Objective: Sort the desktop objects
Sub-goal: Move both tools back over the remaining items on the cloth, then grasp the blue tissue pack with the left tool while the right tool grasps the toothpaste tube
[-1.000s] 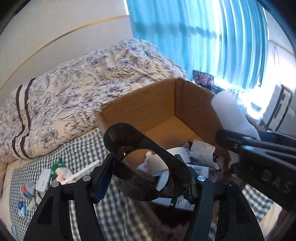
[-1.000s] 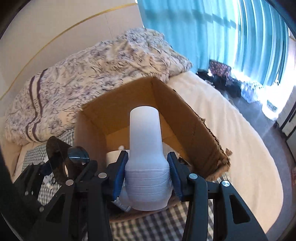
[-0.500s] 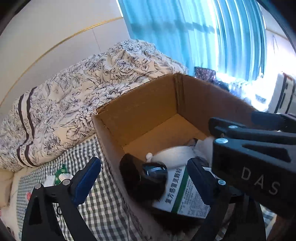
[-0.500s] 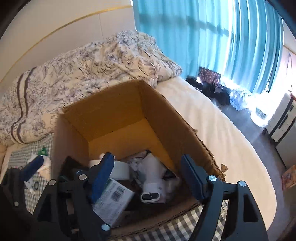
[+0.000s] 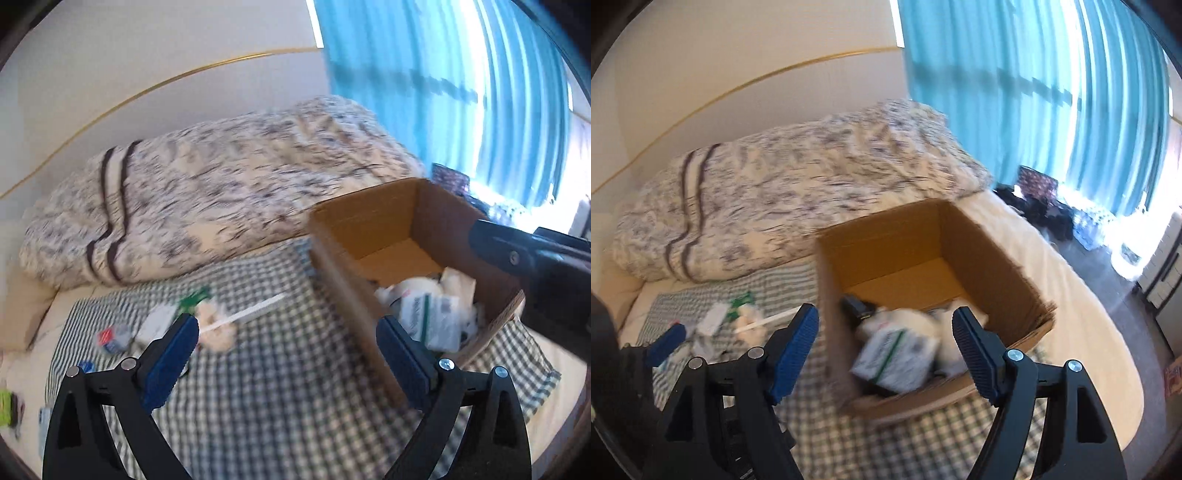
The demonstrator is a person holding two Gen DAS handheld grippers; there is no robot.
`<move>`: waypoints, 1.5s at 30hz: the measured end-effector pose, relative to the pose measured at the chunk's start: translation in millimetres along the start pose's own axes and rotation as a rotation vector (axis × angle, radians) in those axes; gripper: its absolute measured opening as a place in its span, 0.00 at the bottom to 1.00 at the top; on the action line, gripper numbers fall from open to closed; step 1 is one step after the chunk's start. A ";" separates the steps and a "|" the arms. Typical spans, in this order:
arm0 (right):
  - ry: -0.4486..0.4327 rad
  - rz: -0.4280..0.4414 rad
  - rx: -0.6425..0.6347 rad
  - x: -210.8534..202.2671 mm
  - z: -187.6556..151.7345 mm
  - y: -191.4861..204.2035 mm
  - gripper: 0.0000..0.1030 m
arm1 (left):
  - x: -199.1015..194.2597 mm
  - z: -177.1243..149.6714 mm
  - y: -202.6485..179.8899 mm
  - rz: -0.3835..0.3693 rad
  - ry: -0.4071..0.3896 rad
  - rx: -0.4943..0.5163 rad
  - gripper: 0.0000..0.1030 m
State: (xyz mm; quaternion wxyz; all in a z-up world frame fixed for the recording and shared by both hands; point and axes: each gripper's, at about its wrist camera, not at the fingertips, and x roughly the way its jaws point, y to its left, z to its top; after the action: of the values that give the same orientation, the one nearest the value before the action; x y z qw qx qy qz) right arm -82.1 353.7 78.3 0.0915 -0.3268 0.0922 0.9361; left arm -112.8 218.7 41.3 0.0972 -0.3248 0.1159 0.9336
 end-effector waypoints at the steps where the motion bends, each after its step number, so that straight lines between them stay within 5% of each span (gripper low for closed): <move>1: 0.001 0.017 -0.021 -7.1 -7.1 16.6 0.72 | -5.2 -5.8 10.0 0.009 0.000 -0.012 0.97; 13: 0.073 0.187 -0.139 -18.3 -83.6 142.5 0.72 | -30.8 -93.7 170.7 0.192 0.073 -0.182 0.97; 24: 0.204 0.225 -0.215 47.6 -130.7 204.9 0.64 | 23.7 -154.5 294.3 0.285 0.144 -0.374 0.97; 36: 0.339 0.253 -0.342 149.5 -147.1 268.6 0.35 | 123.4 -175.7 376.8 0.360 0.225 -0.368 0.97; 45: 0.379 0.256 -0.469 203.3 -152.9 317.6 0.34 | 187.1 -186.6 398.7 0.318 0.255 -0.390 0.97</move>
State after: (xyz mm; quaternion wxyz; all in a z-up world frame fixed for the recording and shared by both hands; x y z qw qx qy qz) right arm -221.2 33.9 -131.3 -0.1235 -0.4930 -0.0705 0.8584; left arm -250.3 -194.1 -157.5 -0.1304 -0.4298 -0.0049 0.8935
